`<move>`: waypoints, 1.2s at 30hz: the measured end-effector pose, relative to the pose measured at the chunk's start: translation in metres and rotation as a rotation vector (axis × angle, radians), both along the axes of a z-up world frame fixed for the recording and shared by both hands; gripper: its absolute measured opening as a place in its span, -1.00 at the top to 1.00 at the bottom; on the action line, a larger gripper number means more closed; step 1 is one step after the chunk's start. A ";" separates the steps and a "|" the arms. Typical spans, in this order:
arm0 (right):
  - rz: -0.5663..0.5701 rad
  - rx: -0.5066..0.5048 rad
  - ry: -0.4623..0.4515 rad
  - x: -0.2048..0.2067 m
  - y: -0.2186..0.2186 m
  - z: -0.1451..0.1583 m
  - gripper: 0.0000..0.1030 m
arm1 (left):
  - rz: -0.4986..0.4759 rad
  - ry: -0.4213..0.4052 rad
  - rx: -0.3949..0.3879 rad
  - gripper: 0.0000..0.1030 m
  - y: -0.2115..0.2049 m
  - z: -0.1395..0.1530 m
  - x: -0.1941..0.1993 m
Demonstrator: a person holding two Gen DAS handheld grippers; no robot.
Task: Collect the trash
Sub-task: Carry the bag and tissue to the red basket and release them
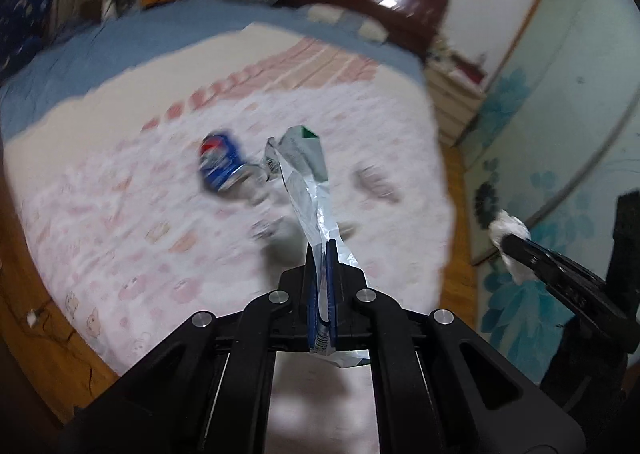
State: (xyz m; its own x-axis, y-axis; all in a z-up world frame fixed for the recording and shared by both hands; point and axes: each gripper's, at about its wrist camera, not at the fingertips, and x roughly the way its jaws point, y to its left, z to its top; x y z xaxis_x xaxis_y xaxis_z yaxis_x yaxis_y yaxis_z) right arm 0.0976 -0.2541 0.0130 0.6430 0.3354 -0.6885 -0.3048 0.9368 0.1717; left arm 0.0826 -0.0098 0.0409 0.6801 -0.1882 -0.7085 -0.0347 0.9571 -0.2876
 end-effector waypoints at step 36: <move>-0.767 0.222 0.275 -0.371 -0.467 -0.183 0.77 | -0.904 0.434 0.222 0.92 -0.551 -0.206 -0.105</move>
State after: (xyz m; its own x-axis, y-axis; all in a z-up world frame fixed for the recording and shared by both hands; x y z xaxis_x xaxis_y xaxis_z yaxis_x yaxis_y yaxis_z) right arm -0.2736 -0.7216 -0.1701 0.5670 0.0201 -0.8235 0.4813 0.8032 0.3510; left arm -0.0222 -0.5609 -0.1654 0.0265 -0.3378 -0.9409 0.6667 0.7073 -0.2351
